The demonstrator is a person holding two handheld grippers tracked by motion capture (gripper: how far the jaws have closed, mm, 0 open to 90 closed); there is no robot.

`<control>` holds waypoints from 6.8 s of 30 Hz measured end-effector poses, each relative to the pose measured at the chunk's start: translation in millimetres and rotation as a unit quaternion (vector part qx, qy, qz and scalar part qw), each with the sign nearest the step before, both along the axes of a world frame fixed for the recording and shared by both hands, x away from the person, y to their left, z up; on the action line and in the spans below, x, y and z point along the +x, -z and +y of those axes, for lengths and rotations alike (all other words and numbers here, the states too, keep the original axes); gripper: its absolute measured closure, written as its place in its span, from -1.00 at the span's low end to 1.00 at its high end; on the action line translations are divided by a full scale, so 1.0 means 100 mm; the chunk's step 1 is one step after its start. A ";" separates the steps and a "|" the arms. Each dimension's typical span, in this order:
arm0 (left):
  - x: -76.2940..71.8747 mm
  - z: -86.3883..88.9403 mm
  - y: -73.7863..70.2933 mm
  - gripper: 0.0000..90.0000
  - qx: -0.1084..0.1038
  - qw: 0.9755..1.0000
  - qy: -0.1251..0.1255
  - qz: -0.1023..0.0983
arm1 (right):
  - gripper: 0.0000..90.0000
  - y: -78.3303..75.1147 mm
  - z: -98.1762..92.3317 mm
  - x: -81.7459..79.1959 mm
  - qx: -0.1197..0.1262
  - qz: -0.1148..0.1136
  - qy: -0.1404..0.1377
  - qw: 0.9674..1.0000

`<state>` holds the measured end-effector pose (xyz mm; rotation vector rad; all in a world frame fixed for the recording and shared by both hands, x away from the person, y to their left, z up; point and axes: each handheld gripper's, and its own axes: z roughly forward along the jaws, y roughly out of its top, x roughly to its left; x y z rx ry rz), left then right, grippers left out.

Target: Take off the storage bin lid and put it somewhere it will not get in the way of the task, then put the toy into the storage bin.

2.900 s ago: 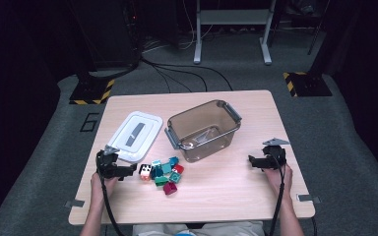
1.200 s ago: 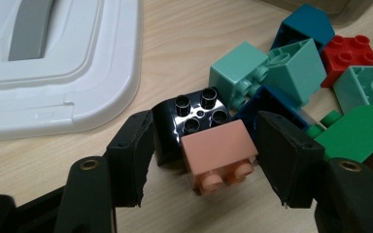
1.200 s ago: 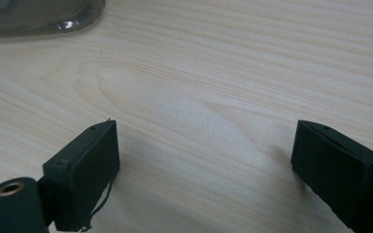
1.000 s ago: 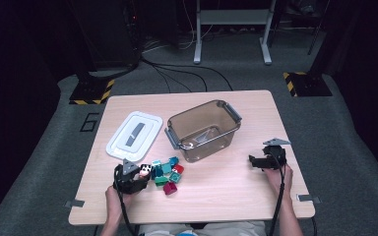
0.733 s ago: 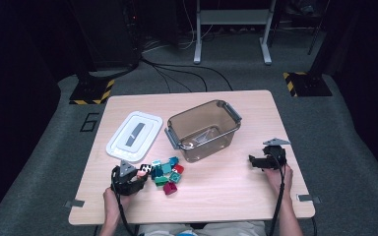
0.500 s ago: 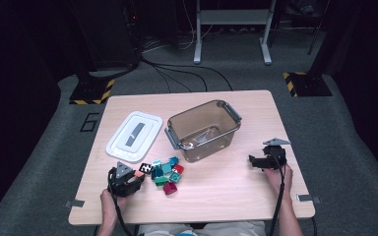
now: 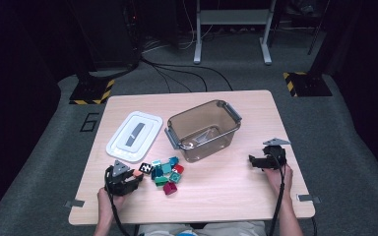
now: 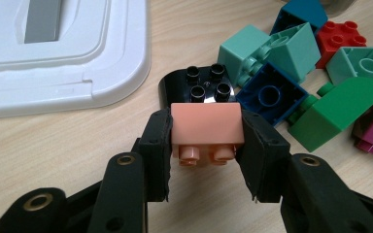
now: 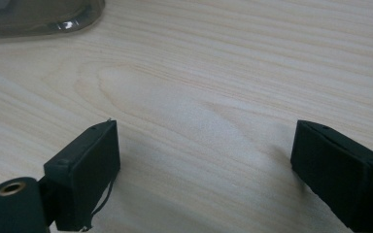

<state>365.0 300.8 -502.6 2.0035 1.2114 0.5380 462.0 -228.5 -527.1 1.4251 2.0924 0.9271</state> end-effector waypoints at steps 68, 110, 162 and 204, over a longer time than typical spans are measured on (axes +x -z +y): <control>0.63 -0.30 -0.92 0.30 0.036 0.992 0.122 0.008 | -0.80 0.00 0.00 0.00 0.000 0.001 -0.002 1.000; 1.03 -0.66 -1.57 0.30 0.044 0.985 0.168 -0.004 | -0.80 0.00 0.00 0.01 -0.002 0.000 -0.003 1.000; 1.73 -1.60 -1.46 0.30 0.086 0.970 0.222 0.050 | -0.80 0.00 0.00 0.00 -0.001 0.001 -0.002 1.000; 1.31 -1.03 -1.59 -0.69 0.051 0.977 0.203 0.033 | -0.80 0.00 0.00 0.01 0.000 0.001 -0.002 1.000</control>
